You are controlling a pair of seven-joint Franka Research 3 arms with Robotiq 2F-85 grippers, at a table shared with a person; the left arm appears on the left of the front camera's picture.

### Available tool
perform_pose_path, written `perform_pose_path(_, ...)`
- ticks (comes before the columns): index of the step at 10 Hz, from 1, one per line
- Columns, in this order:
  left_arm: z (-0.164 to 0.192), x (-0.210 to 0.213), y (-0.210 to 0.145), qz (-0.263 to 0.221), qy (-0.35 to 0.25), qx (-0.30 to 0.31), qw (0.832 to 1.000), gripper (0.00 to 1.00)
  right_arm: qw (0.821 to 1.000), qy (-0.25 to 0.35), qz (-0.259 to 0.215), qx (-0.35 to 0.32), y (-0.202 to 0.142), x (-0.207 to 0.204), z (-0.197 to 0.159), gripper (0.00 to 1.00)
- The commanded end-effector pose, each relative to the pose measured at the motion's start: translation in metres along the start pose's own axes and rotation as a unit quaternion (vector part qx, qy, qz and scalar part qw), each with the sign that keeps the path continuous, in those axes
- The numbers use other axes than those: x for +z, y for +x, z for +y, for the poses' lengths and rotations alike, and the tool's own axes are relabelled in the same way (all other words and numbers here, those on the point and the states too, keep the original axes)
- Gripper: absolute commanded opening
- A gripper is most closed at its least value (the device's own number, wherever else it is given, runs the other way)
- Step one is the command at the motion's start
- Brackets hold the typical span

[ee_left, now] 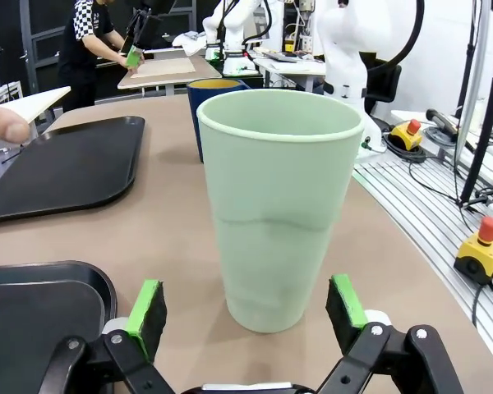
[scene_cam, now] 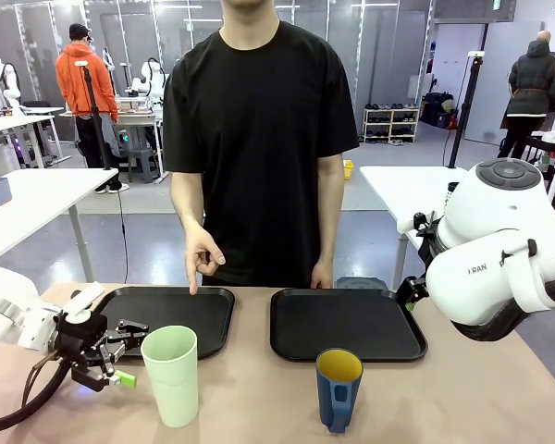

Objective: Sort and store the cups by type.
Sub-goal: Pick up the Reusable plastic cup.

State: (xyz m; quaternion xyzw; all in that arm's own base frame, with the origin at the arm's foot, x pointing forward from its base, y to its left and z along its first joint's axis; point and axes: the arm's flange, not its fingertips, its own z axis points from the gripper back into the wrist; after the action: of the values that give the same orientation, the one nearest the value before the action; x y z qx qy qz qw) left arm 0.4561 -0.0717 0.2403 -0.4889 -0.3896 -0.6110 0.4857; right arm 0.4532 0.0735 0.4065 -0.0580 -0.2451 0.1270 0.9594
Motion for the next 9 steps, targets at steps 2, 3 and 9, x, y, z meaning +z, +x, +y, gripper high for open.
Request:
perform_pose_path(2, 0.007, -0.006, -0.001, 0.002, -0.024, -0.001, 1.0, 1.0, 1.0, 0.0, 0.0, 0.0, 0.001, 0.0, 0.0, 1.0)
perform_pose_path(3, 0.01, -0.009, -0.002, -0.006, -0.036, -0.006, 0.999, 1.0, 1.0, 0.0, 0.0, 0.0, 0.001, 0.0, 0.0, 1.0)
perform_pose_path(9, 0.008, -0.025, -0.003, -0.03, -0.075, -0.029, 0.996, 1.0, 1.0, 0.0, 0.0, 0.0, 0.001, 0.0, 0.0, 1.0)
